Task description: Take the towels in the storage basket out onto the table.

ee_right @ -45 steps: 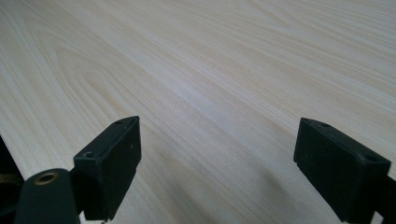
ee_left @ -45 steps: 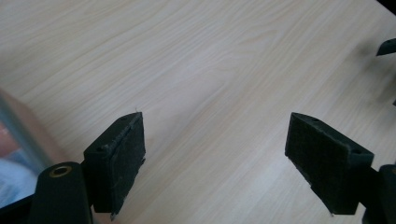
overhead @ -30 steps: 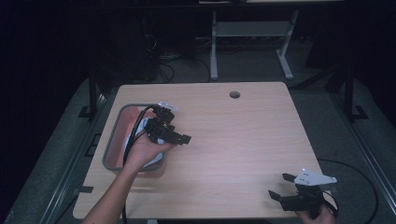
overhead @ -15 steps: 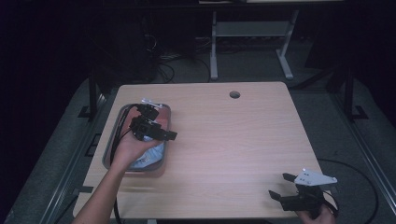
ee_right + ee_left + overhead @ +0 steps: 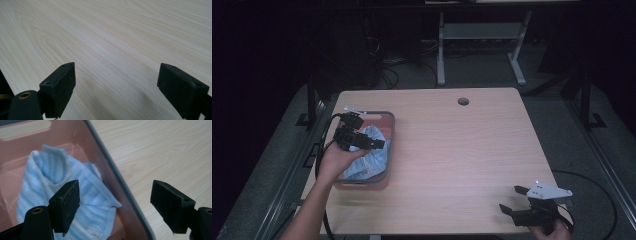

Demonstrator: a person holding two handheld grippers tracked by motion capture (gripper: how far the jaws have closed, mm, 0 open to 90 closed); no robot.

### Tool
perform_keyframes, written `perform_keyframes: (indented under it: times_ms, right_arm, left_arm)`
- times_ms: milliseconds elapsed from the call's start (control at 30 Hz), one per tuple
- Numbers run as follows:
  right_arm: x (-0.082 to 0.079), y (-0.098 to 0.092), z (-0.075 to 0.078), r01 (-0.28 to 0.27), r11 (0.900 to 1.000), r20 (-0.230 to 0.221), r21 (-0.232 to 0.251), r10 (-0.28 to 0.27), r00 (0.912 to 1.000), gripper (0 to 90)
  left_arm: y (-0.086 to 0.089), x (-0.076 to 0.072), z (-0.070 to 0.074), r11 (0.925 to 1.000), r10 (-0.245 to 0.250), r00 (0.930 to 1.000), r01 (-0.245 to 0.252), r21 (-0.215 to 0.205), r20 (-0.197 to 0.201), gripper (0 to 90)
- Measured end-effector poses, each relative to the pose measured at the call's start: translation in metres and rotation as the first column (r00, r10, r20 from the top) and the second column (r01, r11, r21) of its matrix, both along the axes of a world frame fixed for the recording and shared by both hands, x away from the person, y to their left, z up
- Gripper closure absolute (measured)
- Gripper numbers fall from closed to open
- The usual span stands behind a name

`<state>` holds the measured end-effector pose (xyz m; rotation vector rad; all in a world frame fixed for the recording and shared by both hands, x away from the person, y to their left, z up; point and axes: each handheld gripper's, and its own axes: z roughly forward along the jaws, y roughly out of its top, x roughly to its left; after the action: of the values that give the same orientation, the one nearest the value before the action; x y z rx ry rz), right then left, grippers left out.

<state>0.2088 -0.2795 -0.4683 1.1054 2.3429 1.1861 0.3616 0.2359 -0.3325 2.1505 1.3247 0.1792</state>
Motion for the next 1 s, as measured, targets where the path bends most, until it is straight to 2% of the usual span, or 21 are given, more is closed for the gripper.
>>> perform_keyframes:
  times_ms: [367,633,767,833,867,933,1000]
  right_arm:
    - [0.000,0.001,0.000,-0.007,1.000,0.000,-0.005,0.007,1.0000,14.4]
    - [0.000,0.001,-0.001,-0.007,1.000,-0.002,-0.005,0.007,1.0000,14.4]
    - [0.000,0.002,0.000,-0.008,1.000,-0.001,-0.005,0.008,1.0000,14.4]
    - [0.000,0.002,0.000,-0.008,1.000,0.000,-0.001,0.008,1.0000,14.4]
    - [0.000,0.002,0.000,-0.012,1.000,0.000,0.003,0.012,0.9999,14.4]
    - [0.000,0.002,0.000,-0.013,1.000,-0.001,0.006,0.013,0.9999,14.4]
    - [-0.001,0.003,0.000,-0.016,1.000,-0.003,0.001,0.016,0.9999,14.4]
  left_arm:
    - [0.020,0.004,-0.015,0.9972,0.072,0.9970,-0.072,0.021,-0.030,23.6]
    - [0.027,0.012,-0.033,0.9907,0.131,0.9886,-0.128,0.046,-0.075,22.9]
    - [0.025,0.016,-0.042,0.9878,0.135,0.9857,-0.125,0.092,-0.101,22.9]
    - [0.023,0.018,-0.047,0.9813,0.134,0.9850,-0.116,0.153,-0.109,23.0]
    - [0.022,0.019,-0.049,0.9791,0.140,0.9831,-0.120,0.164,-0.118,23.2]
    - [0.023,0.020,-0.050,0.9789,0.138,0.9833,-0.117,0.167,-0.119,23.1]
    - [0.022,0.022,-0.054,0.9778,0.151,0.9798,-0.128,0.166,-0.132,23.2]
